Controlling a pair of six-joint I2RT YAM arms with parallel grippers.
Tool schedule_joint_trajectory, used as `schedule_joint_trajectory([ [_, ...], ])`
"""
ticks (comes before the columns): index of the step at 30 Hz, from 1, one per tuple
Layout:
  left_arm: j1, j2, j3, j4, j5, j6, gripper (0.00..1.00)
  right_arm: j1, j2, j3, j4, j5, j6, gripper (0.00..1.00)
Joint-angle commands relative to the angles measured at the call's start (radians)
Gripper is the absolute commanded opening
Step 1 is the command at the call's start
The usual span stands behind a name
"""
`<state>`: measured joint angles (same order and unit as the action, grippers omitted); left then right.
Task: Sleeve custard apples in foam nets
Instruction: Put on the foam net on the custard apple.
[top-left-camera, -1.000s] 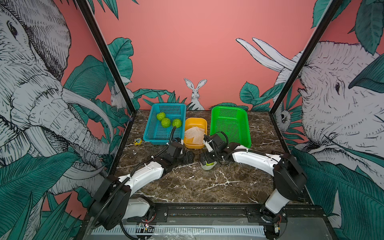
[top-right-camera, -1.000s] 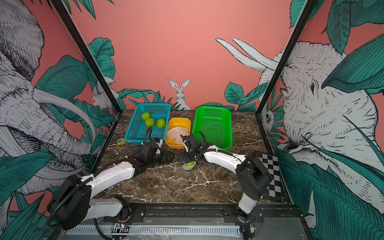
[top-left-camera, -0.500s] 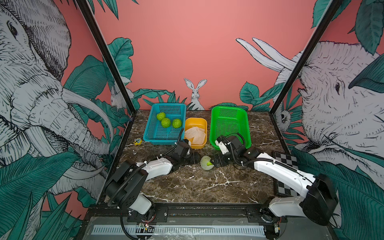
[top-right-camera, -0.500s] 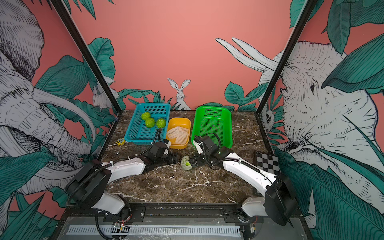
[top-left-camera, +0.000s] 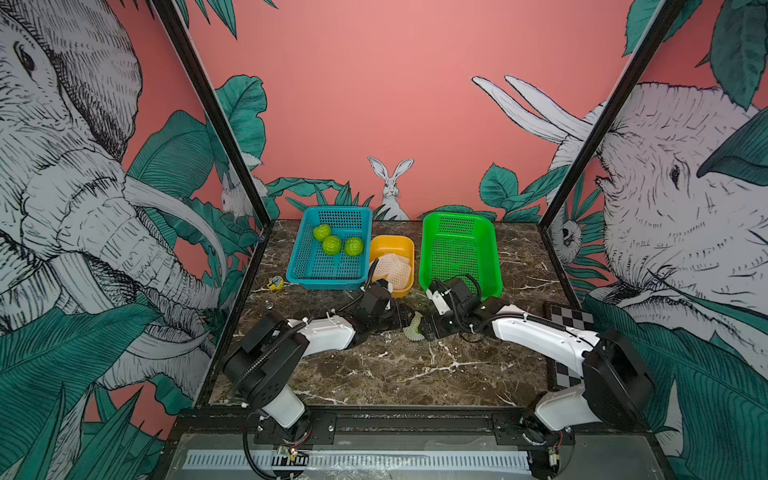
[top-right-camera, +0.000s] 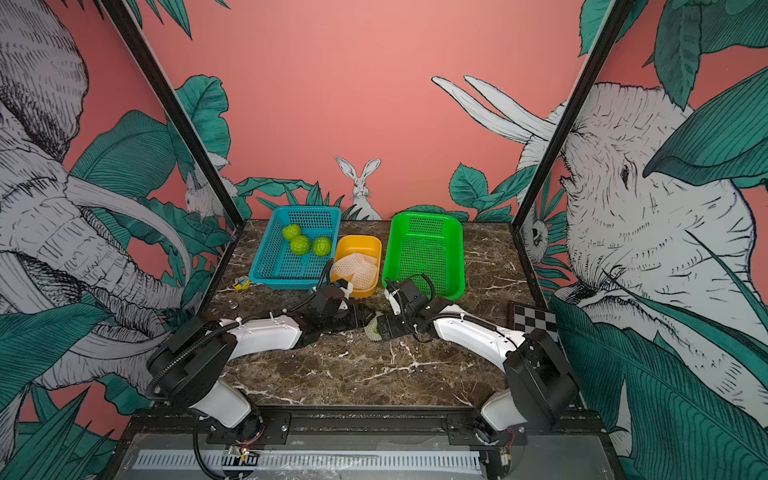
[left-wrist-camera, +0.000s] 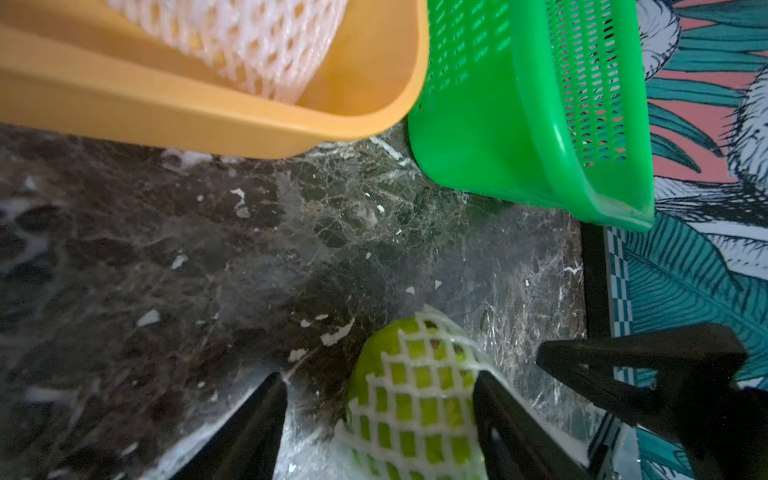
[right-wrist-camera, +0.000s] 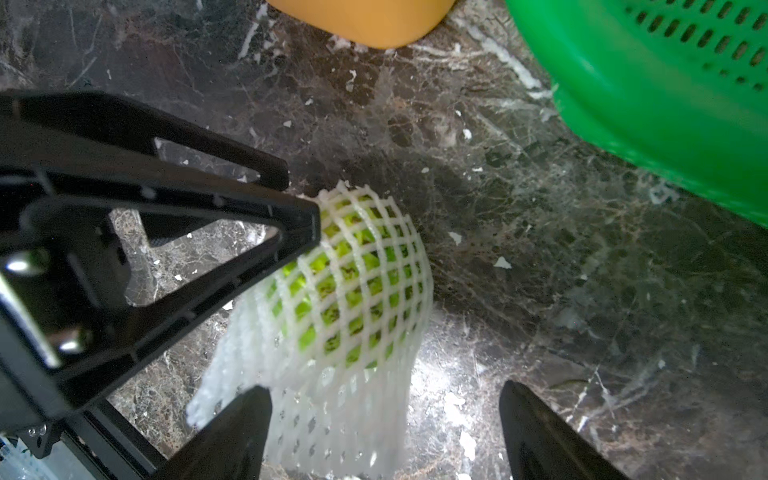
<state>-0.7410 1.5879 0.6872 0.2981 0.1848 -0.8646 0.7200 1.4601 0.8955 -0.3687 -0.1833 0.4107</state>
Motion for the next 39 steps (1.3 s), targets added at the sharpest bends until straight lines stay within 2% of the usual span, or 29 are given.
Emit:
schedule_joint_trajectory([
  [1,-0.007,0.006,-0.009,0.037,-0.008,-0.032,0.67,-0.009,0.009,-0.025,0.019,0.028,0.012,0.85],
  [2,-0.009,0.006,-0.009,0.041,-0.007,-0.036,0.64,-0.008,0.011,-0.035,0.018,0.033,0.016,0.83],
  [6,-0.020,0.007,-0.009,0.043,-0.001,-0.047,0.63,-0.010,0.014,-0.066,0.016,0.057,0.028,0.80],
  [15,-0.019,-0.032,-0.026,-0.007,-0.066,-0.050,0.73,-0.020,0.059,-0.095,0.043,0.067,0.025,0.79],
  [25,-0.017,-0.051,-0.018,0.012,-0.092,-0.049,0.69,-0.042,0.094,-0.124,0.061,0.055,0.037,0.77],
  [29,-0.018,-0.062,-0.021,0.011,-0.092,-0.040,0.69,-0.042,0.065,-0.115,0.079,0.023,0.046,0.78],
  [35,-0.017,-0.054,-0.034,0.034,-0.086,-0.056,0.64,-0.044,-0.026,-0.102,0.034,0.039,0.032,0.80],
  [39,-0.014,-0.051,-0.043,0.062,-0.085,-0.071,0.63,-0.045,-0.081,-0.091,-0.049,0.052,-0.003,0.82],
])
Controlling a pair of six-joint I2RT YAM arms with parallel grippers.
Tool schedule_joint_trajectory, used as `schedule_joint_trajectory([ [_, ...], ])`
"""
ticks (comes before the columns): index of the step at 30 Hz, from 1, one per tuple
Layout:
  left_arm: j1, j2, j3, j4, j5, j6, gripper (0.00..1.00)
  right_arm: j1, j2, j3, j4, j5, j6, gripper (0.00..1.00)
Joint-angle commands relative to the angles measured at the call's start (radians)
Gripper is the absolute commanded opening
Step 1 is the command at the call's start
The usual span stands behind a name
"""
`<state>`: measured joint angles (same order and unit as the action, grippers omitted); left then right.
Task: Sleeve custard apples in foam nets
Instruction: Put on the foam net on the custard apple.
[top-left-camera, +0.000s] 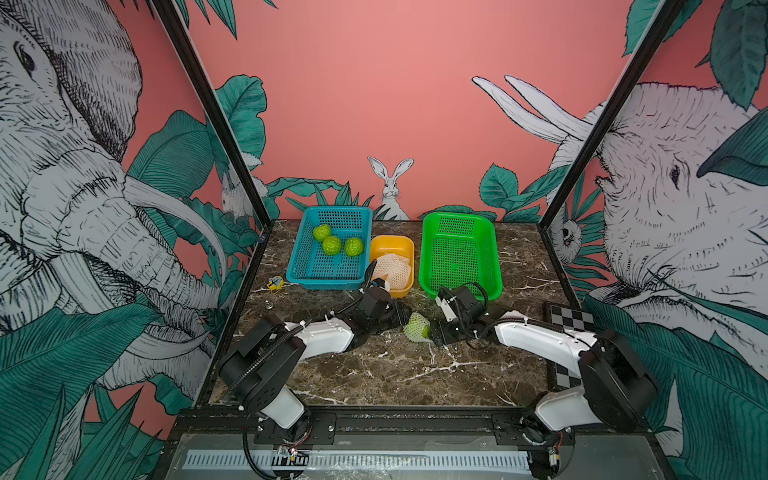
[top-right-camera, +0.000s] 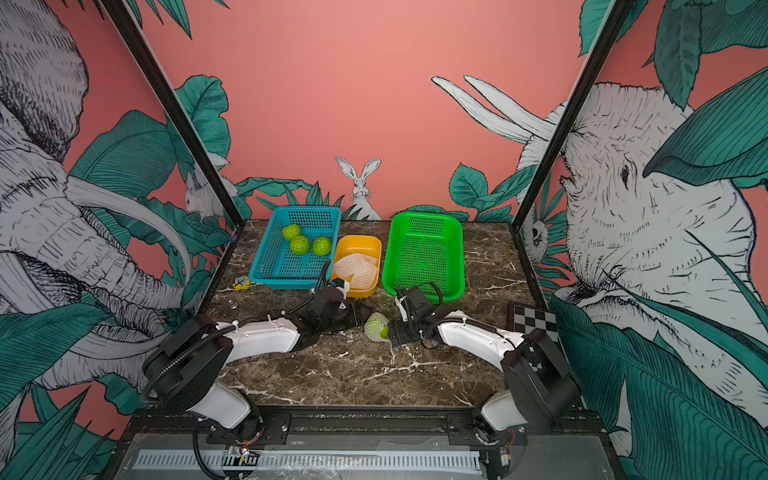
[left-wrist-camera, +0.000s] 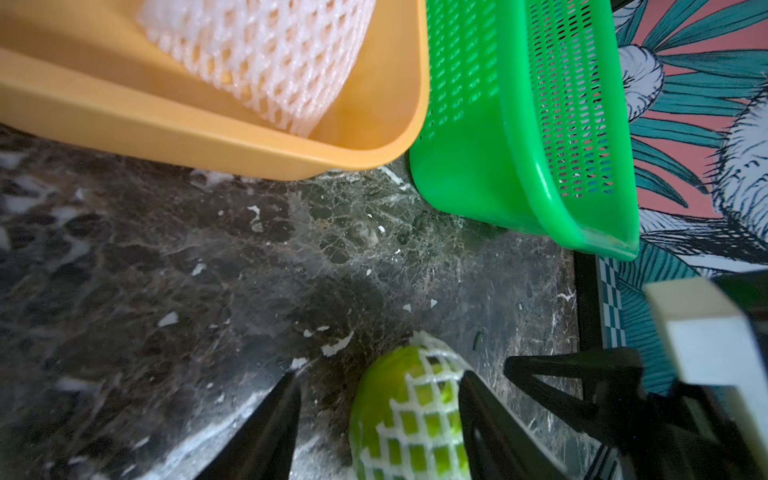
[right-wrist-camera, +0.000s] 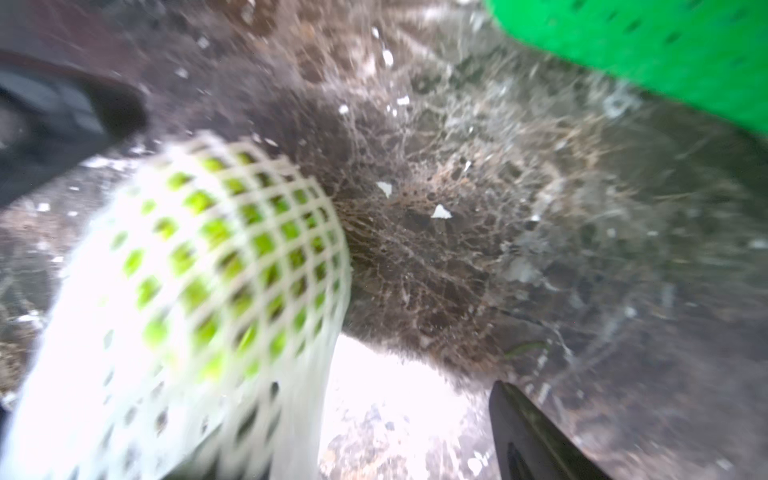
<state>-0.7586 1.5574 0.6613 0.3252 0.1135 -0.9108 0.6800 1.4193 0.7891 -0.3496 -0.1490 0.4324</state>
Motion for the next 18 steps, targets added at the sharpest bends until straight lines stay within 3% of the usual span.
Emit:
schedule_joint_trajectory([
  [1,0.003,-0.022,-0.014,0.035,-0.014,-0.023,0.63,-0.006,-0.057,0.015,-0.070,0.010,-0.030,0.83],
  [7,0.013,-0.020,0.006,0.011,-0.021,0.001,0.62,-0.007,-0.133,0.038,-0.057,-0.063,-0.039,0.99],
  [11,0.038,-0.036,-0.019,0.005,-0.035,-0.012,0.62,0.009,-0.128,0.034,0.030,-0.109,0.018,0.99],
  [18,0.085,-0.082,-0.048,-0.024,-0.050,0.013,0.63,0.095,-0.023,0.071,0.108,-0.046,0.052,0.99],
])
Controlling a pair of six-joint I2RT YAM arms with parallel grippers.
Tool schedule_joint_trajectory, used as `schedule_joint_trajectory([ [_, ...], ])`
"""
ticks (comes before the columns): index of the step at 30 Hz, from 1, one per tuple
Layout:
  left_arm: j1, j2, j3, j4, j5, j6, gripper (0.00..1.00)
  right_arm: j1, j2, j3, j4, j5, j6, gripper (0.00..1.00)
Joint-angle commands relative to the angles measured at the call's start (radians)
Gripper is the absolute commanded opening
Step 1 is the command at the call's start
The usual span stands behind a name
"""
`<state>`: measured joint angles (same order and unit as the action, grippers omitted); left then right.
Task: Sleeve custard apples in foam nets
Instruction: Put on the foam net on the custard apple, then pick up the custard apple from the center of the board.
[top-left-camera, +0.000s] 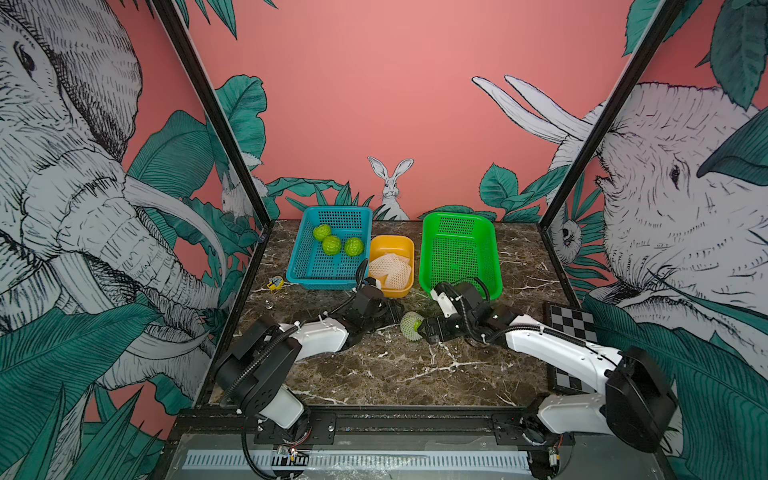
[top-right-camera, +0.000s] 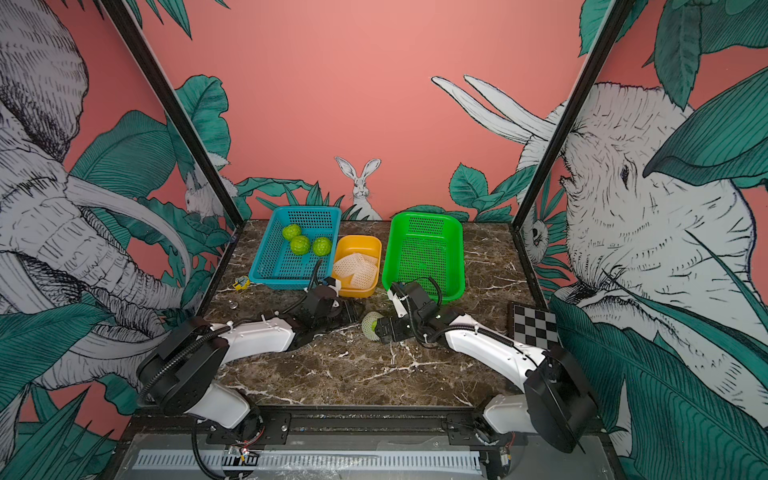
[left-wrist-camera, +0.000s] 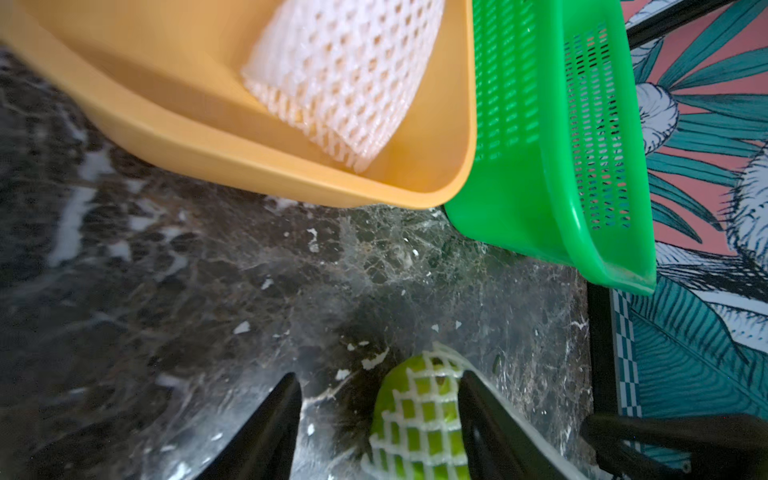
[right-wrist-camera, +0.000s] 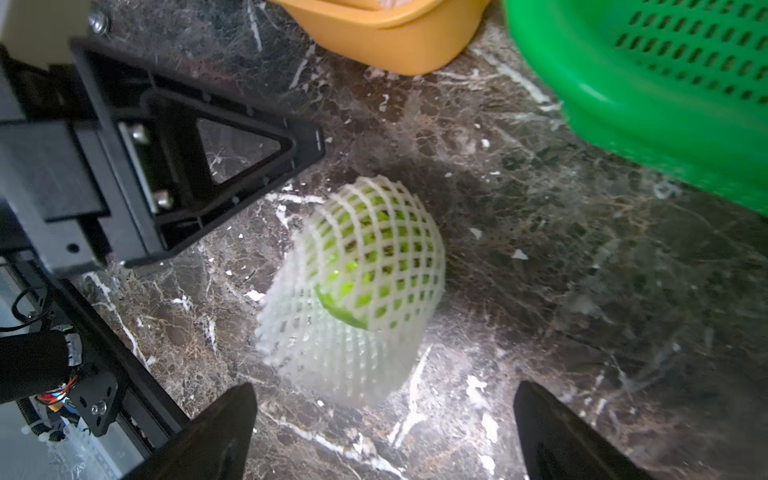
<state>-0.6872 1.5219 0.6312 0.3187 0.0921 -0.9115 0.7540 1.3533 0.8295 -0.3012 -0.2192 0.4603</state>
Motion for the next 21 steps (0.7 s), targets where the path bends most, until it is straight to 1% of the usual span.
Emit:
schedule_joint_trajectory([
  [1,0.017,-0.051,-0.020,-0.020,-0.030,0.017,0.63,0.027,0.059,0.039,0.060,0.038,0.024,0.99],
  [4,0.024,-0.064,-0.035,-0.016,-0.031,0.018,0.64,0.040,0.114,0.065,0.064,0.084,0.024,0.99],
  [7,0.029,-0.076,-0.054,-0.009,-0.029,0.014,0.64,0.050,0.162,0.095,0.077,0.101,0.029,0.99],
  [13,0.037,-0.095,-0.088,0.000,-0.027,0.011,0.65,0.074,0.265,0.176,0.025,0.184,0.023,0.99],
  [15,0.038,-0.102,-0.098,0.000,-0.030,0.010,0.65,0.079,0.287,0.198,0.009,0.209,0.026,0.97],
  [18,0.043,-0.110,-0.113,0.003,-0.029,0.008,0.65,0.086,0.320,0.238,-0.034,0.237,0.021,0.90],
  [21,0.048,-0.122,-0.122,0.003,-0.030,0.010,0.65,0.091,0.354,0.271,-0.077,0.247,0.012,0.86],
])
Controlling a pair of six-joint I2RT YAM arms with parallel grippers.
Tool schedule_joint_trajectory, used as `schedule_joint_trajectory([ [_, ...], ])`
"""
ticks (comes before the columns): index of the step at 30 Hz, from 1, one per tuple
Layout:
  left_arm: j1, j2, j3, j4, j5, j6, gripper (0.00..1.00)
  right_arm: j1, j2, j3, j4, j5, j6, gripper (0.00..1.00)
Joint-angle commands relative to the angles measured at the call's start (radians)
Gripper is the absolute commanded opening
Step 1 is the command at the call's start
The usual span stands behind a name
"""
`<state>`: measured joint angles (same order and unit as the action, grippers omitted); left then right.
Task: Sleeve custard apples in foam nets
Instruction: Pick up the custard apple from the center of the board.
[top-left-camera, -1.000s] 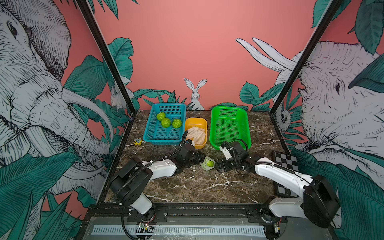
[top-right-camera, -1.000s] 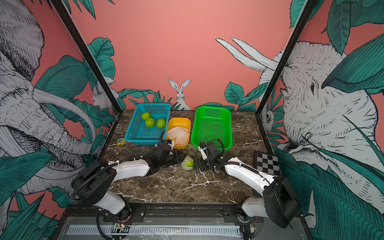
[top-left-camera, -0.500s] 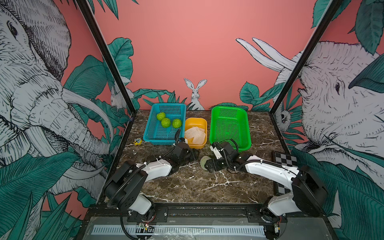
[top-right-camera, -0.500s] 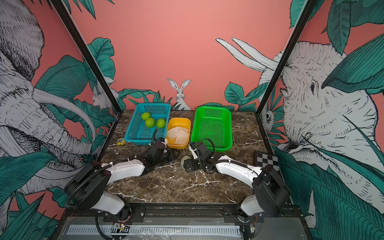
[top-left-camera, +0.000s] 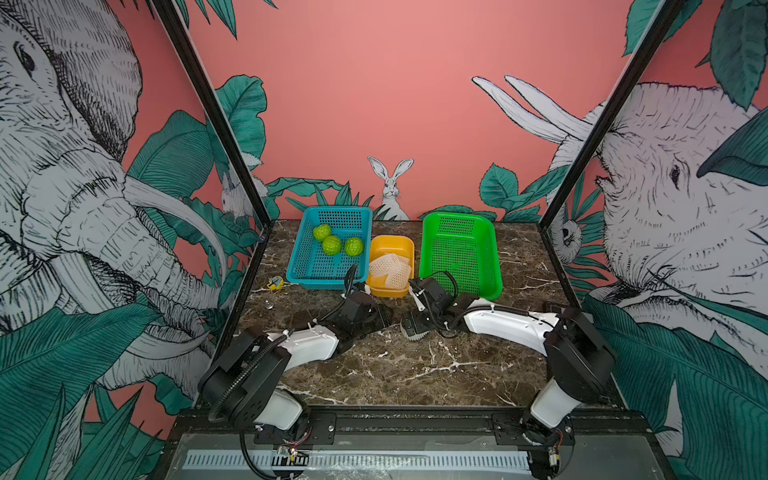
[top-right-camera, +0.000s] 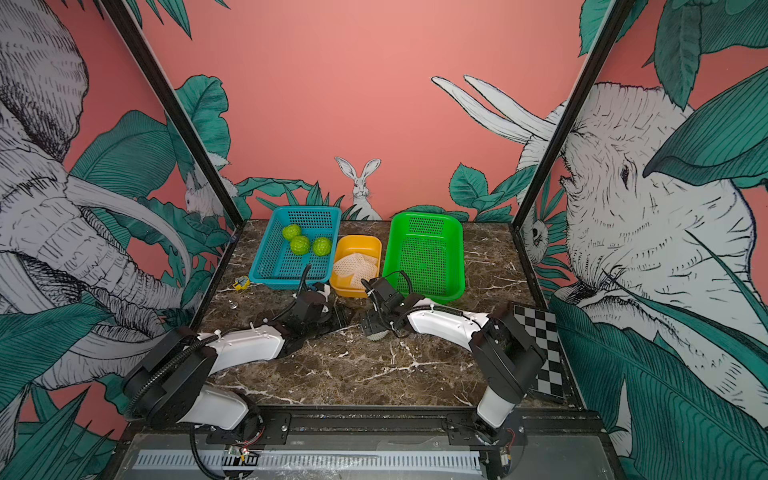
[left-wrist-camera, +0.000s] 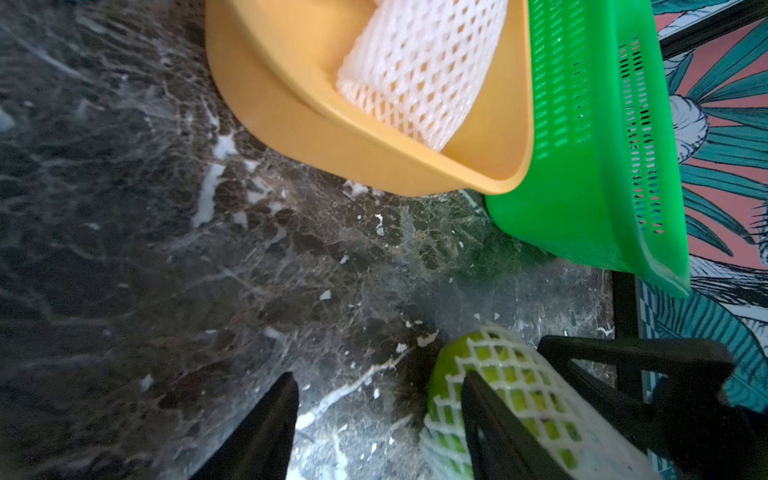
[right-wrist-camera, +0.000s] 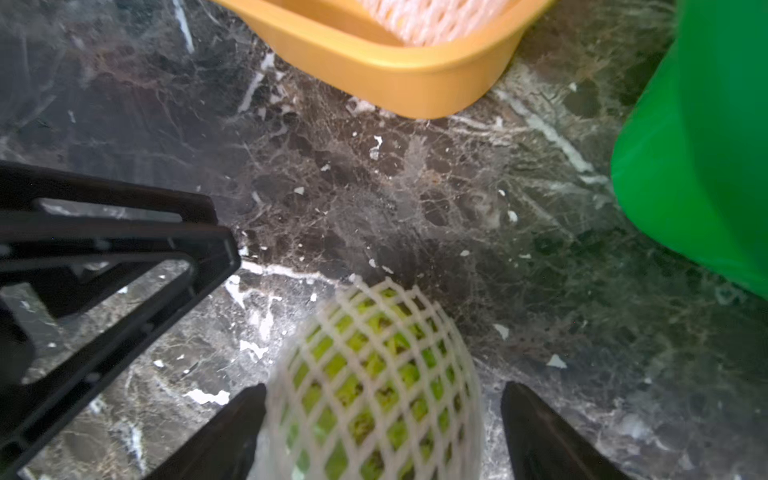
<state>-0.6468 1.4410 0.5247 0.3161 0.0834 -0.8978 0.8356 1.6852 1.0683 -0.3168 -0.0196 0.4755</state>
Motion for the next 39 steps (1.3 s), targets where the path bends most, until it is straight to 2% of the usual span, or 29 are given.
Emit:
schedule_joint_trajectory([
  [1,0.009,-0.046,-0.020,0.004,-0.023,-0.003,0.66,0.011,0.030,0.036,-0.066,0.049,-0.002,0.86],
  [9,0.021,-0.079,-0.039,-0.011,-0.032,0.008,0.66,0.016,0.103,0.094,-0.158,0.072,-0.017,0.86],
  [17,0.029,-0.116,-0.055,-0.030,-0.043,0.012,0.67,0.016,0.167,0.111,-0.140,0.014,-0.019,0.83],
  [26,0.036,-0.165,-0.052,-0.075,-0.057,0.027,0.67,0.013,0.209,0.139,-0.154,-0.009,-0.038,0.89],
  [30,0.036,-0.175,-0.048,-0.086,-0.060,0.031,0.67,0.005,0.184,0.124,-0.120,-0.043,-0.031,0.91],
  [34,0.038,-0.183,-0.044,-0.093,-0.068,0.037,0.67,-0.006,0.113,0.114,-0.101,-0.065,-0.022,0.99],
  [39,0.038,-0.181,-0.034,-0.098,-0.070,0.046,0.68,-0.018,0.039,0.107,-0.138,-0.041,-0.034,0.99],
])
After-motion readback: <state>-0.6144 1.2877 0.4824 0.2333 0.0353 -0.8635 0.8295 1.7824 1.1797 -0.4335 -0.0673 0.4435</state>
